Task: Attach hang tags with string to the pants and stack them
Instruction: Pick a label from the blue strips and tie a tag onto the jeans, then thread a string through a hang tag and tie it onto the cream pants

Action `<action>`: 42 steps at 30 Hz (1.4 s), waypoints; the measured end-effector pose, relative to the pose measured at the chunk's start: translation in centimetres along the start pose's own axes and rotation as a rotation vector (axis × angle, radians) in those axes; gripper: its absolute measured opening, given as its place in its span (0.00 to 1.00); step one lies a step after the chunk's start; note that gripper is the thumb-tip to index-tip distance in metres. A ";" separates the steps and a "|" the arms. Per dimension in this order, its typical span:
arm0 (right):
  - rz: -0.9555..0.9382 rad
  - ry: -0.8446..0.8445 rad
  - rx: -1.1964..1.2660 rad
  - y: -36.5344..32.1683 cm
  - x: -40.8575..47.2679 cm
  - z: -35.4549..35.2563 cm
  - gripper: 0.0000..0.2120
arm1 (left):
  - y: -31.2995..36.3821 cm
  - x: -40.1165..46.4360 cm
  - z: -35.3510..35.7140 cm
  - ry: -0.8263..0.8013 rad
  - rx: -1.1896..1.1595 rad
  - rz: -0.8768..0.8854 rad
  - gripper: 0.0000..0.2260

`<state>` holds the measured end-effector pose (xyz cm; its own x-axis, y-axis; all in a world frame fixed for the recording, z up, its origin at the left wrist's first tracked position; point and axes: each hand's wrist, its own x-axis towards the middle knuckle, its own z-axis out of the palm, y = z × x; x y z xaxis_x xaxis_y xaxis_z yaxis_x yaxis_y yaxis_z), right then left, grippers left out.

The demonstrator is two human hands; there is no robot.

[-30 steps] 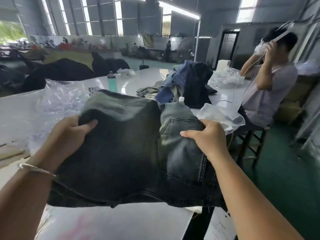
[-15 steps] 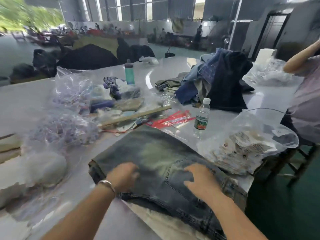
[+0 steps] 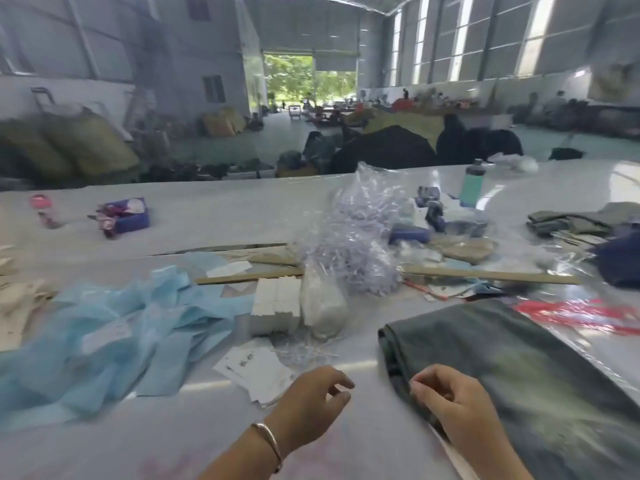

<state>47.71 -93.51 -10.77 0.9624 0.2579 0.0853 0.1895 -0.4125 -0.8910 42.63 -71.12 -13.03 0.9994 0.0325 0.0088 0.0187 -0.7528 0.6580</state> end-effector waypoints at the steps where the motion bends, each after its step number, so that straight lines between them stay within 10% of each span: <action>1: -0.034 -0.072 0.101 -2.0 -0.1 3.1 0.09 | -1.8 -2.5 -2.5 0.067 -0.027 -0.031 0.08; 14: -0.123 -0.802 0.743 -32.0 -9.2 47.1 0.07 | -29.0 -36.0 -41.0 1.042 0.231 -0.620 0.06; 19: -0.010 -0.855 0.709 -37.8 -9.9 58.7 0.13 | -39.6 -37.8 -49.2 0.955 0.385 -0.710 0.13; 23: 0.007 -0.838 0.611 -40.8 -8.7 63.8 0.09 | -45.6 -34.0 -53.3 0.574 0.523 -0.744 0.36; 26: 0.004 -0.800 0.565 -41.9 -7.4 65.7 0.08 | -48.6 -31.4 -53.3 0.428 0.635 -0.803 0.33; 36: 0.055 -0.814 0.515 -45.1 -4.4 70.7 0.08 | -48.5 -33.3 -60.9 0.619 0.460 -0.619 0.16; 42: 0.391 -1.143 0.961 -49.6 -2.4 72.7 0.39 | -37.4 -34.0 -59.3 0.822 0.720 0.099 0.08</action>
<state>21.83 -10.18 0.85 0.1779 0.9656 -0.1898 -0.6547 -0.0278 -0.7554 6.26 -5.07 6.70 0.6786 0.1774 0.7127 0.2182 -0.9753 0.0350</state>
